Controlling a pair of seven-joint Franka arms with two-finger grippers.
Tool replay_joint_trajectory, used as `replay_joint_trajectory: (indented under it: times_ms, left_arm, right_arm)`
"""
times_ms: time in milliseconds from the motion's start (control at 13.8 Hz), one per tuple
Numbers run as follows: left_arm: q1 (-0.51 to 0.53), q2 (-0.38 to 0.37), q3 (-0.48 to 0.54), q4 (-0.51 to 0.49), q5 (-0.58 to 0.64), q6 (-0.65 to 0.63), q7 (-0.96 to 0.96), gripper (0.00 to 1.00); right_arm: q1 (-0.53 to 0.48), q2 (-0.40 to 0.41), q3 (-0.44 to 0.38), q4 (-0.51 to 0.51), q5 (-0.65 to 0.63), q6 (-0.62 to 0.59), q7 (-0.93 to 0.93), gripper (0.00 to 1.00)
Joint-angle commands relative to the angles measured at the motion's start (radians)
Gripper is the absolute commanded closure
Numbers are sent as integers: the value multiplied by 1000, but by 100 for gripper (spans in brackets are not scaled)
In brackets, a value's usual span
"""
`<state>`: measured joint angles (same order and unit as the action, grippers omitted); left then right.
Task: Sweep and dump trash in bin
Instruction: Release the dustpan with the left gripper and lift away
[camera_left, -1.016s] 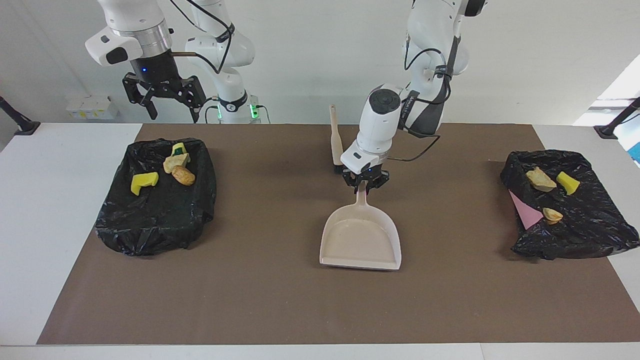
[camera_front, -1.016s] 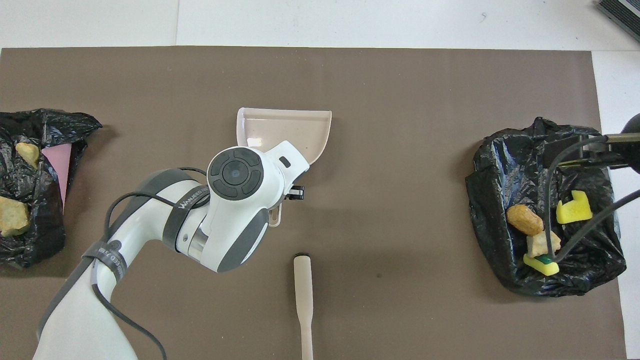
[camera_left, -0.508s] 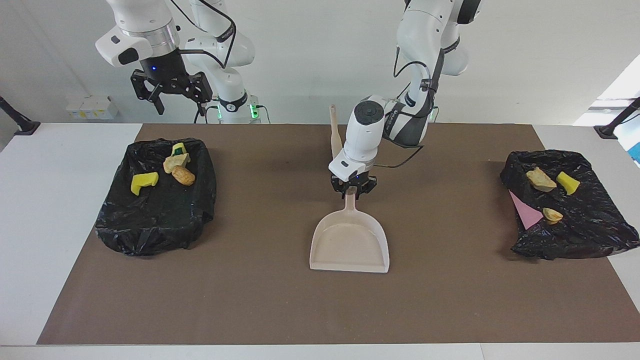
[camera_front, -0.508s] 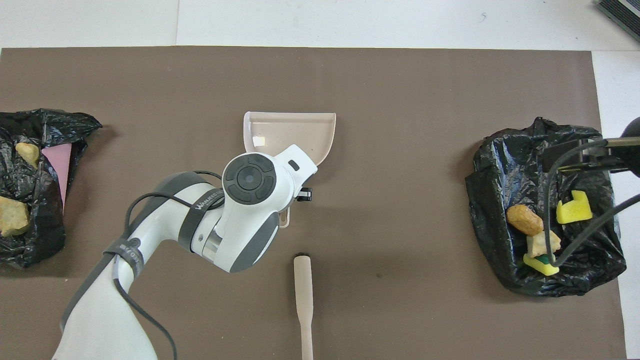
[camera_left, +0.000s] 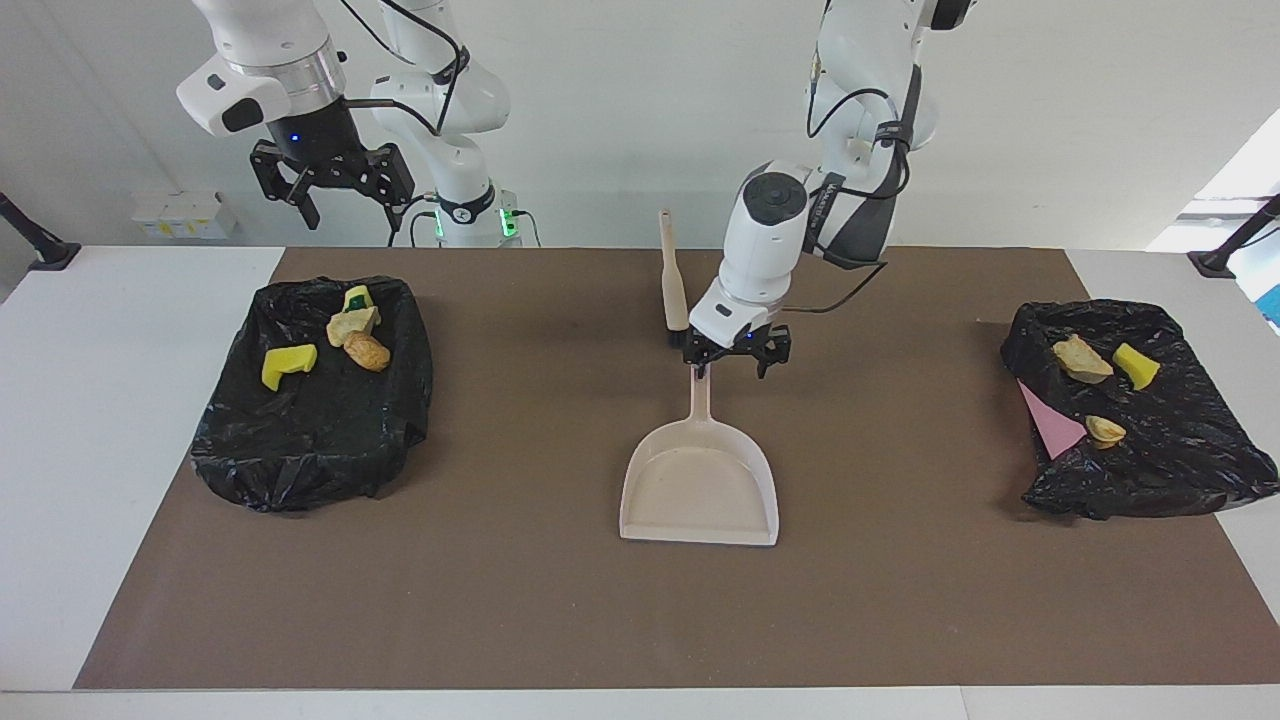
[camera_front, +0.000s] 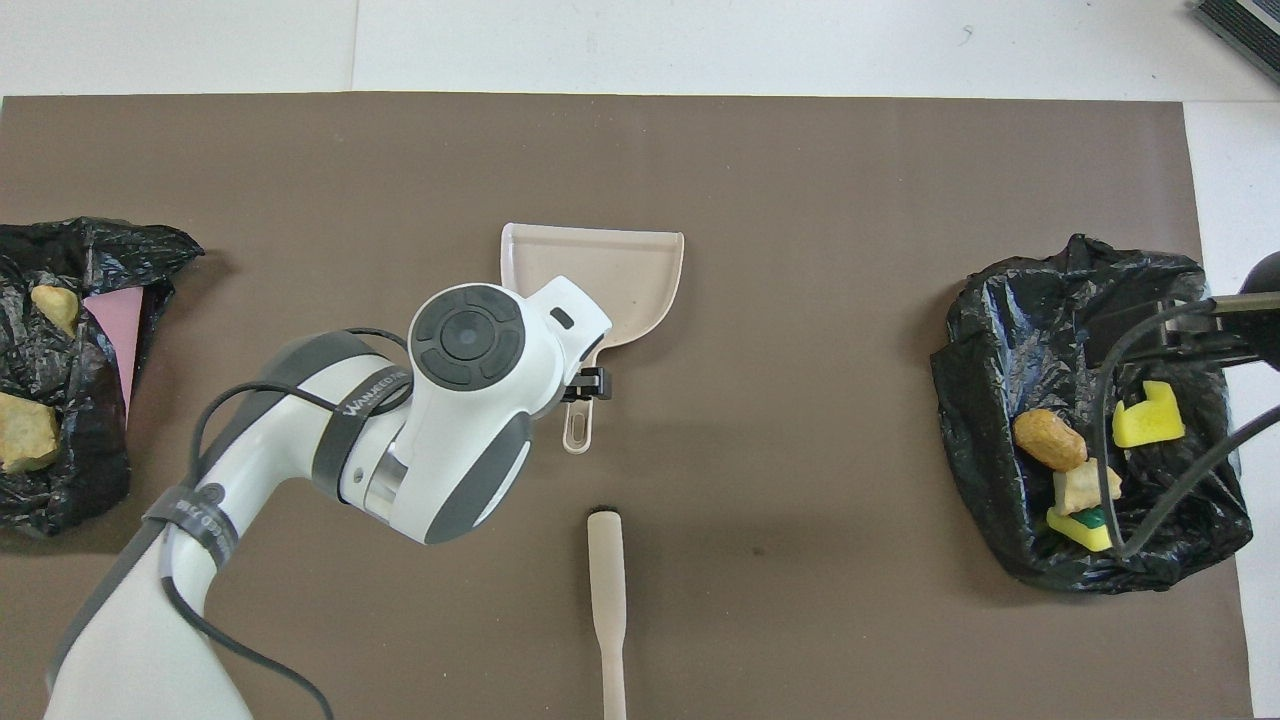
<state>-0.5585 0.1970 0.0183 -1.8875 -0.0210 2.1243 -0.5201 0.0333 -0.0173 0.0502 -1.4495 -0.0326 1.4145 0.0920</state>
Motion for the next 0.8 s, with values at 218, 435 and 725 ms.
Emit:
replay_joint_trajectory:
  times_ms: [218,435,725]
  left_arm:
    - [248,-90,-4,28,-13,-95,178,0]
    - [342,-103,-5,71,-13,-158,310,0]
    - [486,-103,-8,135,-71,-240,492,0]
  right_arm:
    - [-9,-18,-9,-15,26,-12,-41,0]
    - [-9,-16,-9,-15,26,-8,-40,0]
    - [-13,-15,-9,-15,25,1,-38,0]
